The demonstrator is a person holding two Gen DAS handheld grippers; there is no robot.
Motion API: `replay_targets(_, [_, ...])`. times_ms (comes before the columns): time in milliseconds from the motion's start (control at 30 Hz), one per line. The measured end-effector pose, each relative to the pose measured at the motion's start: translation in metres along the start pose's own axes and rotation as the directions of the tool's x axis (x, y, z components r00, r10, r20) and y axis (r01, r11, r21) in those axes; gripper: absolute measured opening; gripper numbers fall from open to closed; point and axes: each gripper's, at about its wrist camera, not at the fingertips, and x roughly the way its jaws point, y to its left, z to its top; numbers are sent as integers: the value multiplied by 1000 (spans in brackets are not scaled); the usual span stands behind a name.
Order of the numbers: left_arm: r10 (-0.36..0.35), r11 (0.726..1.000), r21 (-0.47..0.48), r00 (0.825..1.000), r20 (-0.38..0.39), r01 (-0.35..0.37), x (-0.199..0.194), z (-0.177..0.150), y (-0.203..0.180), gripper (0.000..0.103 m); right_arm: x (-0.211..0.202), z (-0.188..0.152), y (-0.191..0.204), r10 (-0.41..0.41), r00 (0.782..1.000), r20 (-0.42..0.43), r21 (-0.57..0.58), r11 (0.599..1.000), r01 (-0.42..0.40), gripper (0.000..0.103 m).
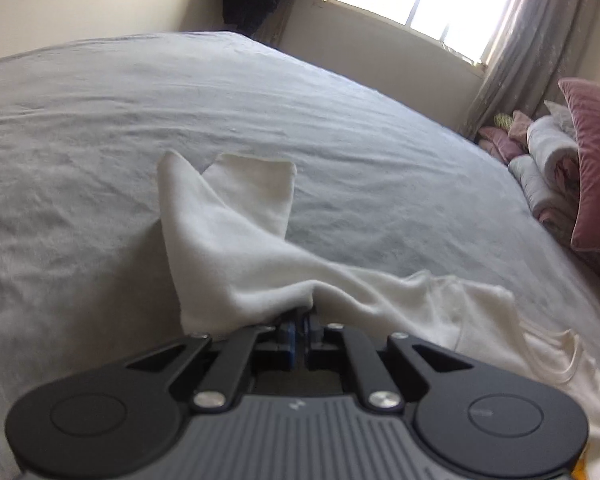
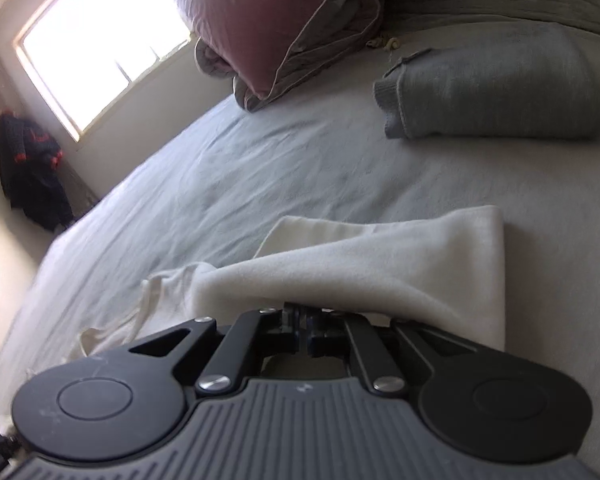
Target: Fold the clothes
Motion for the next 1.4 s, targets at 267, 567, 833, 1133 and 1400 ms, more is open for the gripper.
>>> replay_targets(267, [-85, 996, -27, 988, -128, 83, -10, 4, -1, 24, -1, -4, 4, 31, 994, -106, 18, 999, -30, 40])
replay_targets(567, [-175, 985, -56, 927, -332, 166, -41, -19, -5, 28, -32, -24, 23, 92, 948, -303, 74, 995, -72, 45])
replay_targets(833, [-233, 972, -115, 871, -433, 202, -81, -53, 10, 28, -80, -64, 32, 116, 909, -401, 55, 993, -102, 41])
replay_targets(1133, [-329, 944, -166, 811, -483, 284, -128, -97, 34, 28, -127, -99, 11, 144, 889, -434, 93, 989, -115, 34])
replay_targets(1400, [-379, 925, -187, 795, -474, 330, -160, -124, 47, 28, -166, -134, 7, 197, 870, -453, 120, 980, -159, 34])
